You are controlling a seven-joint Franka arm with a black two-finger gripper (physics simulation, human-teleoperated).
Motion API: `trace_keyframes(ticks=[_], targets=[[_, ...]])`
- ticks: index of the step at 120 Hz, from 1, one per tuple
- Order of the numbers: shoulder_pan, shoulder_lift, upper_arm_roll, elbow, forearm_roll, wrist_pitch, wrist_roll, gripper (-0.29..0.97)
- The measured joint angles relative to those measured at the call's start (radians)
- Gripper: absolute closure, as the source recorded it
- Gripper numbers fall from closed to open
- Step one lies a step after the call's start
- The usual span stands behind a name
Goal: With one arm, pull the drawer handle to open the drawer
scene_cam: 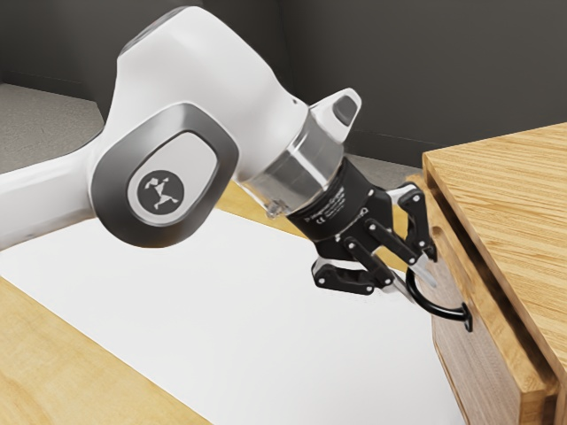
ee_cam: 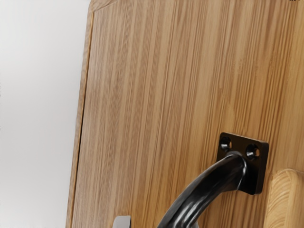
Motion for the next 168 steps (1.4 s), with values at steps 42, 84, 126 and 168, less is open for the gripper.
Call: trace_keyframes(ticks=[42, 84, 126, 168], targets=[[0.004, -0.055, 0.001, -0.047, 0.003, -0.004, -0.005, 0.79], [-0.017, -0.161, 0.000, -0.144, 0.006, -0.001, -0.008, 0.72], [-0.024, -0.216, -0.008, -0.205, 0.003, 0.002, -0.011, 0.61], [0.019, -0.265, -0.020, -0.254, 0.002, 0.004, -0.010, 0.63]])
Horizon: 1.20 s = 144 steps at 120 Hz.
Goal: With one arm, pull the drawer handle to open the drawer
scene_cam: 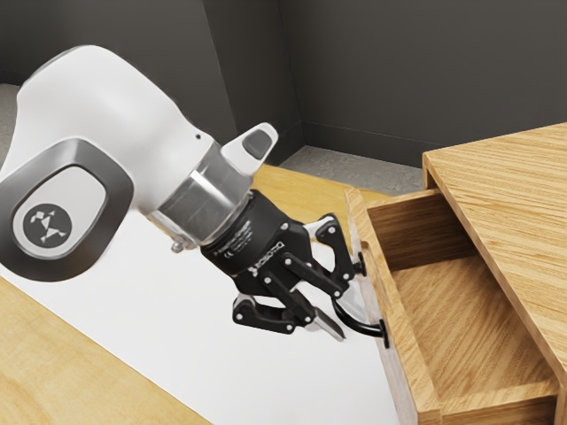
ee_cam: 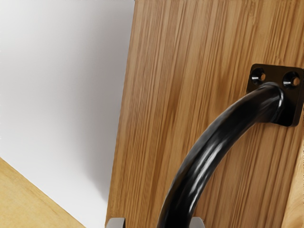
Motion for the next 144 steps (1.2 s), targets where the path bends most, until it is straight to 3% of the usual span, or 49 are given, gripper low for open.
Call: trace_keyframes(ticks=[100, 113, 128, 144], targets=[[0.220, -0.229, -0.143, -0.170, 0.002, -0.025, -0.001, 0.72], [0.337, -0.273, -0.234, -0.165, 0.000, -0.039, -0.001, 0.65], [0.552, -0.297, -0.391, -0.081, -0.001, -0.067, 0.000, 0.38], [0.708, -0.214, -0.484, 0.077, 0.013, -0.084, 0.000, 0.20]])
